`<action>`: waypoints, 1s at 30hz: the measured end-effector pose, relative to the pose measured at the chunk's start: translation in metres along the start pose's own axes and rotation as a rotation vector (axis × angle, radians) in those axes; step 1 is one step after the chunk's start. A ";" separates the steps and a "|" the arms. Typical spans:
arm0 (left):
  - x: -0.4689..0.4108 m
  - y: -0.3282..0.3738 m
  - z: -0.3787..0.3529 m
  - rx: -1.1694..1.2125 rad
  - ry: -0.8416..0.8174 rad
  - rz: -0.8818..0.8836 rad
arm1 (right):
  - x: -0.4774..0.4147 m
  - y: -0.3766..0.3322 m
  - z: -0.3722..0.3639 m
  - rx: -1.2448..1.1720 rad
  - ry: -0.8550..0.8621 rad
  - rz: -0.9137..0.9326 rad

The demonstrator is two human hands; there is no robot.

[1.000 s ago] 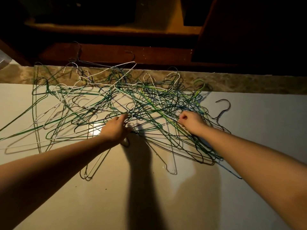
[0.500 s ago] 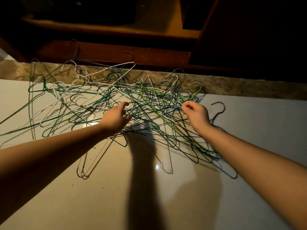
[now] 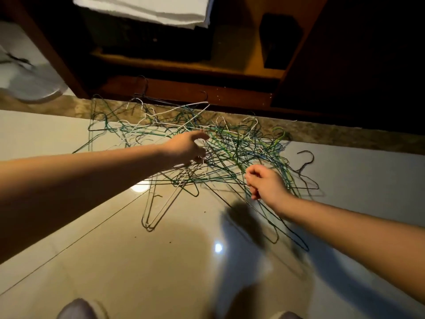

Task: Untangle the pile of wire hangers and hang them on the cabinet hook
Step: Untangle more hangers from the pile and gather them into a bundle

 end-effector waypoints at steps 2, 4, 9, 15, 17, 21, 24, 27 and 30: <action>0.019 -0.004 0.003 0.030 -0.029 0.023 | 0.011 -0.012 -0.011 -0.007 0.009 -0.024; 0.039 -0.002 0.008 0.050 -0.035 0.017 | 0.018 -0.023 -0.024 0.004 0.000 -0.054; 0.071 -0.003 0.026 0.261 0.005 0.060 | 0.037 -0.045 -0.050 0.136 -0.108 -0.104; 0.087 -0.005 0.026 0.192 0.007 0.088 | 0.031 -0.059 -0.006 0.644 0.126 0.082; 0.084 -0.011 0.026 0.138 0.021 0.103 | 0.023 -0.046 0.023 0.674 0.221 0.016; 0.072 -0.037 0.023 -0.034 0.066 0.161 | 0.006 -0.015 0.058 0.691 0.225 -0.121; 0.055 -0.061 0.016 -0.037 0.109 0.231 | -0.004 0.002 0.054 0.490 0.131 -0.174; 0.033 -0.097 -0.004 0.199 0.223 0.349 | -0.017 0.014 0.040 0.374 0.038 -0.214; 0.024 -0.132 -0.056 0.404 0.235 0.472 | -0.031 0.018 0.029 0.327 0.018 -0.205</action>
Point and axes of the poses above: each hand's wrist, its own x-axis away from the middle knuckle, its own z-axis out of the back of the hand, y = z × x, the point moved 9 cm from there along -x, towards the middle knuckle, and after that the axes turned 1 degree about y, right-handed, at the moved point
